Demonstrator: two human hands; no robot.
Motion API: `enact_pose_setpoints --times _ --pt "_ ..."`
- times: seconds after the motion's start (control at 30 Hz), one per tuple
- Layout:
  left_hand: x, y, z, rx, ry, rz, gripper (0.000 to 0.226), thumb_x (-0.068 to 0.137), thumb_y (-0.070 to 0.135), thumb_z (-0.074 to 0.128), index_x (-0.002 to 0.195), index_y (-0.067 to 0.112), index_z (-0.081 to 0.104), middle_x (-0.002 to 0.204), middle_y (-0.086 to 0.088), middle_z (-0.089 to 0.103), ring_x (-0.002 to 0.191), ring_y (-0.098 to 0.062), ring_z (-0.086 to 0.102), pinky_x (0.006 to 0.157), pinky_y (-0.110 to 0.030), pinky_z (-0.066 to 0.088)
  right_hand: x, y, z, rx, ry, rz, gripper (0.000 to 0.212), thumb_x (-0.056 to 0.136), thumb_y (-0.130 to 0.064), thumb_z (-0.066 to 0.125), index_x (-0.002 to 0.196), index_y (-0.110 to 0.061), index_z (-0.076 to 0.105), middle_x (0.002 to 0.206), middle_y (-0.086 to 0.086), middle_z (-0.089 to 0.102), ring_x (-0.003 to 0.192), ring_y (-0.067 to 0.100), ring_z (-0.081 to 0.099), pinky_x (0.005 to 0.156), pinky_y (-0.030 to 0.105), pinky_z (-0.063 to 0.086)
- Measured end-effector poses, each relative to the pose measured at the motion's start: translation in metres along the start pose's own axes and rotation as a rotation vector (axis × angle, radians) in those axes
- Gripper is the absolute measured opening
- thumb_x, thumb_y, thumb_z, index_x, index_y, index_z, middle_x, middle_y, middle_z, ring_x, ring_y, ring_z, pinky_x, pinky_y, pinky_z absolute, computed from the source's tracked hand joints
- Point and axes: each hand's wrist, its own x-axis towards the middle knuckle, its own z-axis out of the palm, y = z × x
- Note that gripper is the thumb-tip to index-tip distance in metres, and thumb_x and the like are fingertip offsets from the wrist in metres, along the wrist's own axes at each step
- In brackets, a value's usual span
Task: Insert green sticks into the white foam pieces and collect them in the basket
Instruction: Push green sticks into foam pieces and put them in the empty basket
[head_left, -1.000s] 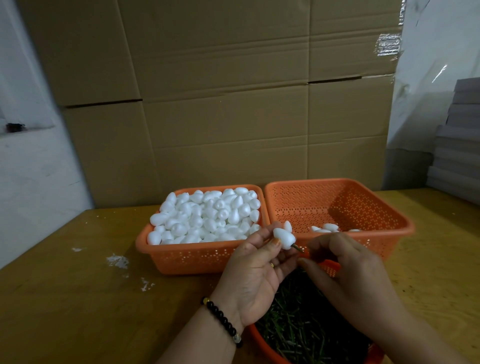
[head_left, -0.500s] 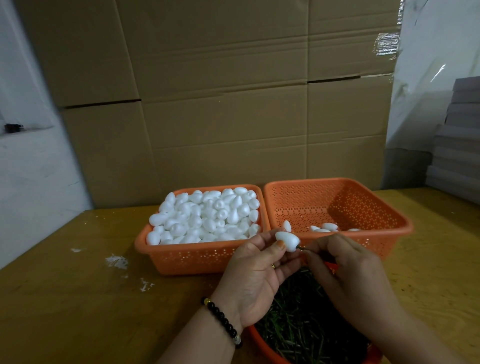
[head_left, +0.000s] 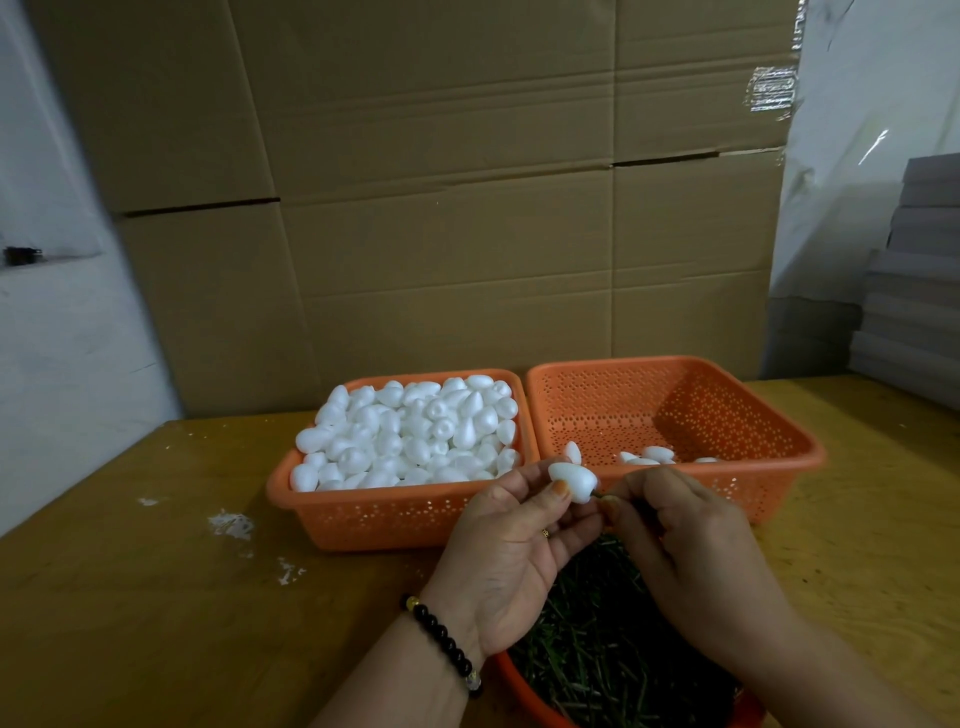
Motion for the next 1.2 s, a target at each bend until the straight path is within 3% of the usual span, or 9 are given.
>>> enact_pose_setpoints --times 0.17,0.33,0.53,0.7,0.9,1.07,1.2 --pt "-0.0005 0.0012 0.0009 -0.005 0.004 -0.003 0.032 0.080 0.002 0.062 0.113 0.002 0.061 0.107 -0.018 0.067 0.090 -0.020 0.066 0.076 -0.030 0.056 0.0006 -0.0017 -0.0011 -0.005 -0.029 0.011 0.002 0.084 -0.015 0.064 0.084 -0.017 0.063 0.077 -0.024 0.050 0.072 -0.007 0.053 0.061 0.002 0.036" --pt "-0.0013 0.0021 0.0012 0.005 0.003 -0.005 0.031 0.080 0.003 0.062 0.110 0.003 0.062 0.103 -0.017 0.068 0.087 -0.020 0.067 0.074 -0.030 0.056 -0.0002 -0.0010 -0.0011 -0.029 -0.044 0.032 0.006 0.084 -0.010 0.068 0.084 -0.015 0.064 0.076 -0.016 0.055 0.068 -0.004 0.052 0.060 0.004 0.036" --pt "-0.0022 0.0026 0.0032 0.016 0.003 -0.004 0.027 0.079 0.003 0.062 0.106 0.004 0.064 0.101 -0.016 0.068 0.087 -0.020 0.064 0.073 -0.030 0.057 0.0014 -0.0032 -0.0017 -0.031 -0.055 0.037 0.007 0.085 -0.010 0.067 0.083 -0.016 0.063 0.077 -0.018 0.054 0.070 -0.004 0.053 0.062 0.004 0.038" --pt "-0.0025 0.0028 0.0041 -0.010 0.007 -0.013 0.037 0.081 0.002 0.061 0.117 0.000 0.059 0.104 -0.016 0.068 0.087 -0.020 0.066 0.074 -0.030 0.057 0.0007 -0.0031 -0.0028 -0.020 -0.051 0.032 0.004 0.085 -0.010 0.066 0.084 -0.013 0.064 0.078 -0.017 0.055 0.069 -0.005 0.053 0.060 0.004 0.037" --pt "-0.0035 0.0028 0.0053 -0.015 0.012 -0.022 0.026 0.084 0.000 0.059 0.110 0.003 0.062 0.099 -0.014 0.069 0.084 -0.018 0.067 0.073 -0.030 0.057 0.0008 -0.0045 -0.0023 0.012 -0.047 0.030 0.010 0.087 -0.022 0.057 0.088 -0.016 0.065 0.081 -0.015 0.059 0.072 -0.003 0.055 0.062 0.004 0.038" --pt "-0.0033 0.0015 0.0063 -0.037 0.017 -0.032 0.027 0.084 -0.001 0.059 0.110 0.003 0.062 0.099 -0.014 0.068 0.084 -0.018 0.065 0.072 -0.029 0.057 -0.0004 -0.0037 -0.0029 -0.004 -0.048 0.040 0.006 0.086 -0.011 0.065 0.088 -0.016 0.065 0.081 -0.014 0.059 0.072 -0.001 0.056 0.063 0.005 0.038" --pt "-0.0032 0.0011 0.0067 -0.051 0.019 -0.043 0.028 0.082 0.000 0.060 0.110 0.002 0.062 0.098 -0.014 0.068 0.083 -0.018 0.065 0.072 -0.030 0.057 -0.0003 -0.0036 -0.0030 -0.006 -0.055 0.048 0.011 0.083 -0.005 0.068 0.088 -0.014 0.065 0.081 -0.019 0.056 0.075 -0.010 0.053 0.064 0.001 0.036"
